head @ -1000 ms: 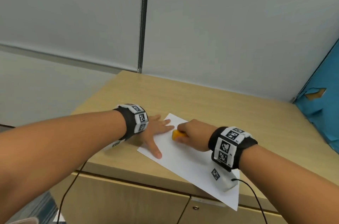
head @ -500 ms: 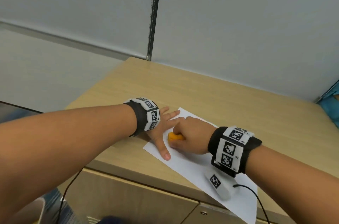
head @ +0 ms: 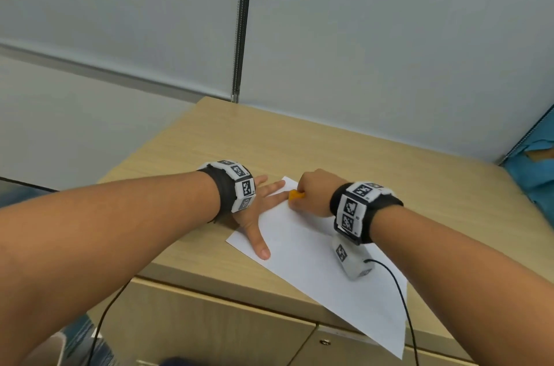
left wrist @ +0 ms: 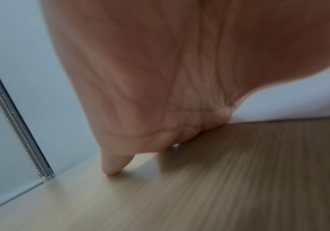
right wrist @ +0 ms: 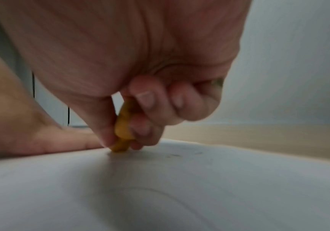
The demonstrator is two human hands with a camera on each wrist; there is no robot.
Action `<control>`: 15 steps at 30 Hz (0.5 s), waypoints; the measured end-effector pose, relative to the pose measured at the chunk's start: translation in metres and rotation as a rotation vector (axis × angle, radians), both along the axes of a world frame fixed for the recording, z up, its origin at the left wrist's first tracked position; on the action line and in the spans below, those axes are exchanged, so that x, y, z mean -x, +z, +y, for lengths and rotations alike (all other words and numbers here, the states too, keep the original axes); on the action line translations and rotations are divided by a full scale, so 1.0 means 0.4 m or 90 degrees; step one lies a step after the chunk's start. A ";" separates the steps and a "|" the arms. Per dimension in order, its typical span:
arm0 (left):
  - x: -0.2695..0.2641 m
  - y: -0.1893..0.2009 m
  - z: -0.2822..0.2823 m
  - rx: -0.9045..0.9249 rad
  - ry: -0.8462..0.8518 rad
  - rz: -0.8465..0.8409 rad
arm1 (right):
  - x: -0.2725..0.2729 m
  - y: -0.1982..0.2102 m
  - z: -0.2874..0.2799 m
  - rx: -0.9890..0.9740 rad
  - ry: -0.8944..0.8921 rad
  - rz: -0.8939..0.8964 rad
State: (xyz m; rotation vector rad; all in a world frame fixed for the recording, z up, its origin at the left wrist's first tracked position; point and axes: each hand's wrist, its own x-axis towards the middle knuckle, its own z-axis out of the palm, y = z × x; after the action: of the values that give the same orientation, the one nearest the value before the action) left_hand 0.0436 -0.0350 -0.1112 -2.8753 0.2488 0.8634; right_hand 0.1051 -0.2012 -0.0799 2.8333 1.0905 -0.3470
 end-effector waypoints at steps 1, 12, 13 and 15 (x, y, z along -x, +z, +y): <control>0.003 0.003 -0.002 0.001 0.006 -0.001 | -0.004 0.004 -0.002 0.004 -0.017 -0.011; 0.046 0.048 -0.065 -0.045 0.073 -0.003 | 0.119 0.031 -0.235 0.087 -0.155 0.108; 0.058 0.054 -0.076 -0.054 0.082 0.000 | 0.118 0.028 -0.245 0.067 -0.169 0.122; 0.094 0.070 -0.095 -0.071 0.086 0.010 | 0.106 0.027 -0.251 0.046 -0.165 0.129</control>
State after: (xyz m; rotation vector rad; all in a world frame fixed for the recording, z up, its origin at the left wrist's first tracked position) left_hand 0.0058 -0.0729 -0.0832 -2.8089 0.0065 0.8912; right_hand 0.0628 -0.3018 -0.0691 2.9257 0.7186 -0.6914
